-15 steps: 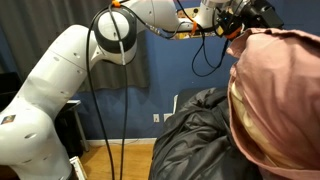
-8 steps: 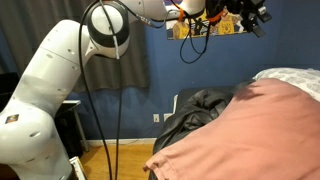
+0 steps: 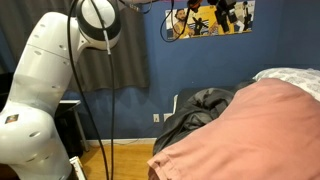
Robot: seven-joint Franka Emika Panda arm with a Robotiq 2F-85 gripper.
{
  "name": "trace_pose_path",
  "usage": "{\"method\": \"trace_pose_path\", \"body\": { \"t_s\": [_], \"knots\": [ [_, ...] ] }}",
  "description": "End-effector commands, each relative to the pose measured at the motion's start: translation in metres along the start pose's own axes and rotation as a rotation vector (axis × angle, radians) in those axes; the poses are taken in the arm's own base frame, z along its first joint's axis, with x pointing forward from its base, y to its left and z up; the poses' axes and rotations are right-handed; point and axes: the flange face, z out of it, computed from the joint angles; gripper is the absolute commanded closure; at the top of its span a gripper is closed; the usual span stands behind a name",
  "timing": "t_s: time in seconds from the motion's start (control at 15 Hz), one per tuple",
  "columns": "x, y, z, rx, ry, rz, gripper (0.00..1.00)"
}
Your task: Move the brown pillow to the right
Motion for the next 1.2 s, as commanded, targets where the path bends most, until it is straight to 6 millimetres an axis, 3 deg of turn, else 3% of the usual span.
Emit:
{"method": "trace_pose_path", "body": {
  "t_s": [0.0,0.47,0.73,0.93,1.0,1.13],
  "knots": [
    [-0.006,-0.005,-0.001,0.023,-0.031,-0.027,0.00],
    [-0.004,-0.009,0.011,-0.007,-0.035,-0.076,0.00],
    [-0.022,-0.061,0.046,0.049,-0.099,-0.328,0.00],
    [-0.042,-0.094,0.060,0.111,-0.157,-0.462,0.00],
    [-0.033,-0.084,0.061,0.055,-0.132,-0.386,0.00],
    [-0.038,-0.093,0.067,0.051,-0.141,-0.398,0.00]
  ]
}}
